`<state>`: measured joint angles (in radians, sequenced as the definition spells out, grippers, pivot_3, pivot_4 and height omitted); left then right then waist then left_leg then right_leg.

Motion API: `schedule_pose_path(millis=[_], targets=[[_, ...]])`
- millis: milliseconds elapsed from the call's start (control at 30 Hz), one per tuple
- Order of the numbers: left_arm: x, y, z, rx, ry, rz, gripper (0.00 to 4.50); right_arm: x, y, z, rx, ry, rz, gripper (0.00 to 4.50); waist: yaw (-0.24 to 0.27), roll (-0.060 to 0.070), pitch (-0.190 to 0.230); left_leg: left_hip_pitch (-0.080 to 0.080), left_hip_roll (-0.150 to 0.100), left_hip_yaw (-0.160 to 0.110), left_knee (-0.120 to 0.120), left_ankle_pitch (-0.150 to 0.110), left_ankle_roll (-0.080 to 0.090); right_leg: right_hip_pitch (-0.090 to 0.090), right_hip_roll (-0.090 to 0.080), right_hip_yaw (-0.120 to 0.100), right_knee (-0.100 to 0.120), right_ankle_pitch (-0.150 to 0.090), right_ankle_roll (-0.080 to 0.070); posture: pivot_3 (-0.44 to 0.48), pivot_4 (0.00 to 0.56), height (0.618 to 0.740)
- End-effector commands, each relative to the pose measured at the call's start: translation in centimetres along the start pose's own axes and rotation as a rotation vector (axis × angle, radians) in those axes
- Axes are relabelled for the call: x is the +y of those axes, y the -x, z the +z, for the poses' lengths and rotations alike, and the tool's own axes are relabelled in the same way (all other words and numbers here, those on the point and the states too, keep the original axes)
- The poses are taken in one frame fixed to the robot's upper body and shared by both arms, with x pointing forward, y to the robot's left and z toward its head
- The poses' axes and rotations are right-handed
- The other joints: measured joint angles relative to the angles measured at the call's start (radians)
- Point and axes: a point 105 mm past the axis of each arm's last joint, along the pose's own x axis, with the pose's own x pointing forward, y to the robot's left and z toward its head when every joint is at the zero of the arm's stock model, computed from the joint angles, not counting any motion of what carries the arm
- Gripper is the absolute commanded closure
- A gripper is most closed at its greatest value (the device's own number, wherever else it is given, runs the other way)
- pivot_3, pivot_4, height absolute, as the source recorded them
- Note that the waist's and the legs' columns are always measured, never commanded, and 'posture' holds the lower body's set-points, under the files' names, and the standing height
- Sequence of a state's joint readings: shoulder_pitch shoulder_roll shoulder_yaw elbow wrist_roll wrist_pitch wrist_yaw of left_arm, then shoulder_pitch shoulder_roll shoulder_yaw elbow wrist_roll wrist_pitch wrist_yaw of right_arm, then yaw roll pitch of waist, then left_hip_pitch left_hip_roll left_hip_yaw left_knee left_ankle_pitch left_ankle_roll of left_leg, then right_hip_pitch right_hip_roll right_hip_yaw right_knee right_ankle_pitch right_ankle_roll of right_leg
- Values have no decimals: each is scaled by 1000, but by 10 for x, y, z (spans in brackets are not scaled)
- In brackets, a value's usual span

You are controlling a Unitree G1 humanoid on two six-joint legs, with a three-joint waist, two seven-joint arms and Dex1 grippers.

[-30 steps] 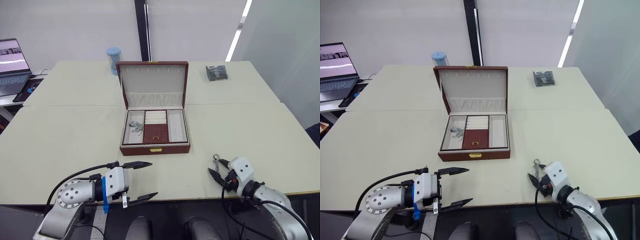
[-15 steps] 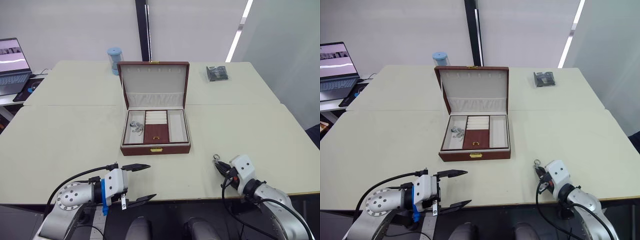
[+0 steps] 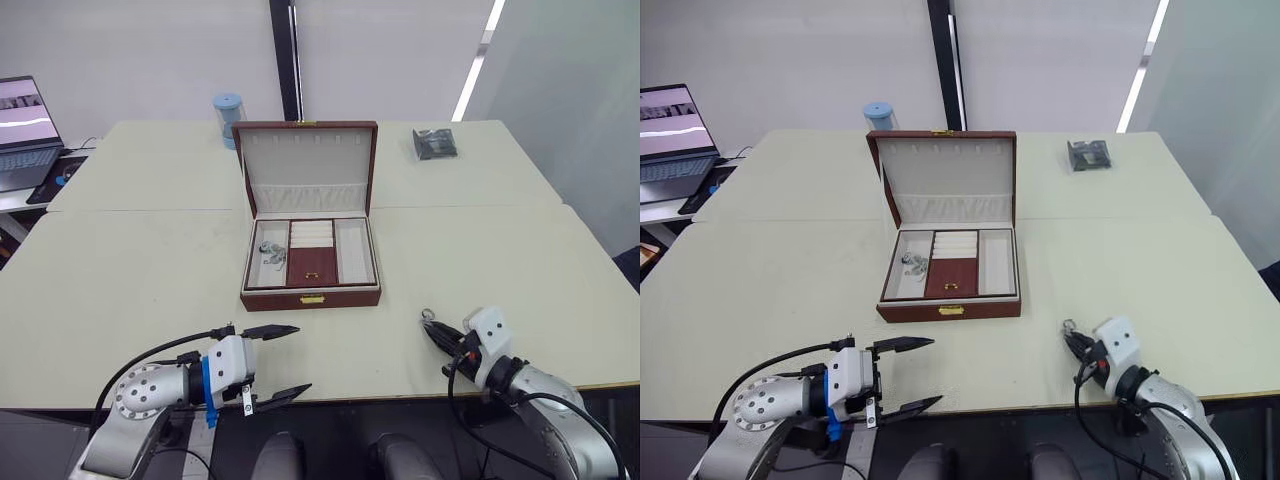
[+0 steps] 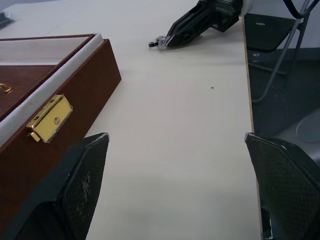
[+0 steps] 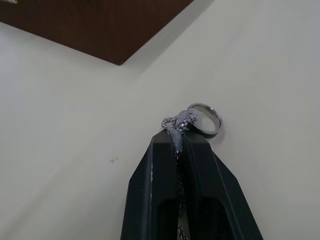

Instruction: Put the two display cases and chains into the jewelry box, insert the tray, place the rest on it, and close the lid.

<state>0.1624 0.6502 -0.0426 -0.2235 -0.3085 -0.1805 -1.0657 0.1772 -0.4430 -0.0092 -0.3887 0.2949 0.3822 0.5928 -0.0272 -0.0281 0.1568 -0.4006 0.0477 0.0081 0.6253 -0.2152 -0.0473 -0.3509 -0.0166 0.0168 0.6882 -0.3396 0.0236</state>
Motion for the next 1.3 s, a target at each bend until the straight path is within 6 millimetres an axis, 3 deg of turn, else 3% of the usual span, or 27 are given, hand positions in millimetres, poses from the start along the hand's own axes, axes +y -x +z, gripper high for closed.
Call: schedule_pose_path(millis=[33,367,633,1067,1300], targets=[[5,1,6,-29,-5,29,0,6,-2,36,-129,46,61,4477,-1,1,0,0,0,0,0,0,0,0,0,0,0,0,0,0,150,740],[17,6,9,-51,26,132,0,17,-32,97,-210,-7,204,4477,-2,2,3,-1,0,0,0,0,0,-1,0,0,0,2,-4,0,150,740],[12,16,8,-38,67,233,0,28,-60,138,-273,-28,251,4477,-4,3,4,-1,0,0,-1,0,0,-2,0,0,0,2,-4,0,150,740],[13,29,14,-40,105,401,0,37,-101,159,-275,-51,324,4477,-4,4,5,-2,0,0,-2,0,0,-3,0,-1,0,3,-4,0,150,740],[9,30,17,-35,110,418,0,30,-111,151,-274,-114,276,4477,-4,4,5,-2,0,0,-2,0,0,-3,-1,0,0,3,-4,0,150,740]])
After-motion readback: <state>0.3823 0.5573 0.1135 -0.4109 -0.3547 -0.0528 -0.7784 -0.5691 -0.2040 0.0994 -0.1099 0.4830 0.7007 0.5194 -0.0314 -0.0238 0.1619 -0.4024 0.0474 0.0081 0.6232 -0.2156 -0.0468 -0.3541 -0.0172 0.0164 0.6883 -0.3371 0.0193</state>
